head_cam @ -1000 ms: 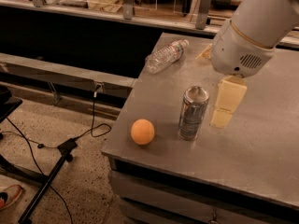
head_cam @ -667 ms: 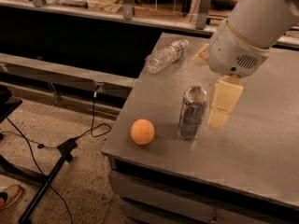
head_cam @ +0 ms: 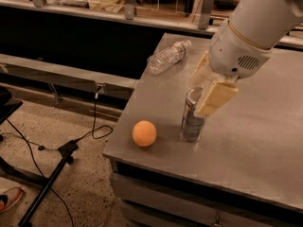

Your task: Pick redbull can

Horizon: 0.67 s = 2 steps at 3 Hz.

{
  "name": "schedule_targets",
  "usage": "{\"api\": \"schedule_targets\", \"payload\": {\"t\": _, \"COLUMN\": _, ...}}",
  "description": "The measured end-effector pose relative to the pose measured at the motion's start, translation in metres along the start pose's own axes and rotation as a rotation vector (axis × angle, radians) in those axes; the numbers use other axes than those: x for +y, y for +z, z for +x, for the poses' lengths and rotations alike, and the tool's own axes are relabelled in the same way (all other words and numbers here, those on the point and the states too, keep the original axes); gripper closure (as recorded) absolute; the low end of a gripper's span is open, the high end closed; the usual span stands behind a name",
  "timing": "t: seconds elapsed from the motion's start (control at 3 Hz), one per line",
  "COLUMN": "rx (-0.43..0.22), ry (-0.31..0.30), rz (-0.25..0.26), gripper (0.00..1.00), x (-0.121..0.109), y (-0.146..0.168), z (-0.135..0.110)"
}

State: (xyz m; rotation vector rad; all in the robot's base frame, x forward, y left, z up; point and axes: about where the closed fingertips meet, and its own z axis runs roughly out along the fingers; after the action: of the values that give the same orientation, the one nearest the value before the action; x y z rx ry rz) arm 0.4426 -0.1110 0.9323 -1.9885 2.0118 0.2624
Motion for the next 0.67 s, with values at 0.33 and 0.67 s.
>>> {"api": "schedule_targets", "payload": {"t": 0.33, "rx": -0.002, "ry": -0.002, "rz": 0.005, "gripper": 0.69, "x": -0.0012, "y": 0.0006, "z": -0.0014}}
{"api": "schedule_targets", "payload": {"t": 0.67, "rx": -0.057, "ry": -0.005, "rz": -0.016, "gripper": 0.92, "x": -0.0016, "y": -0.0001, "z": -0.0008}}
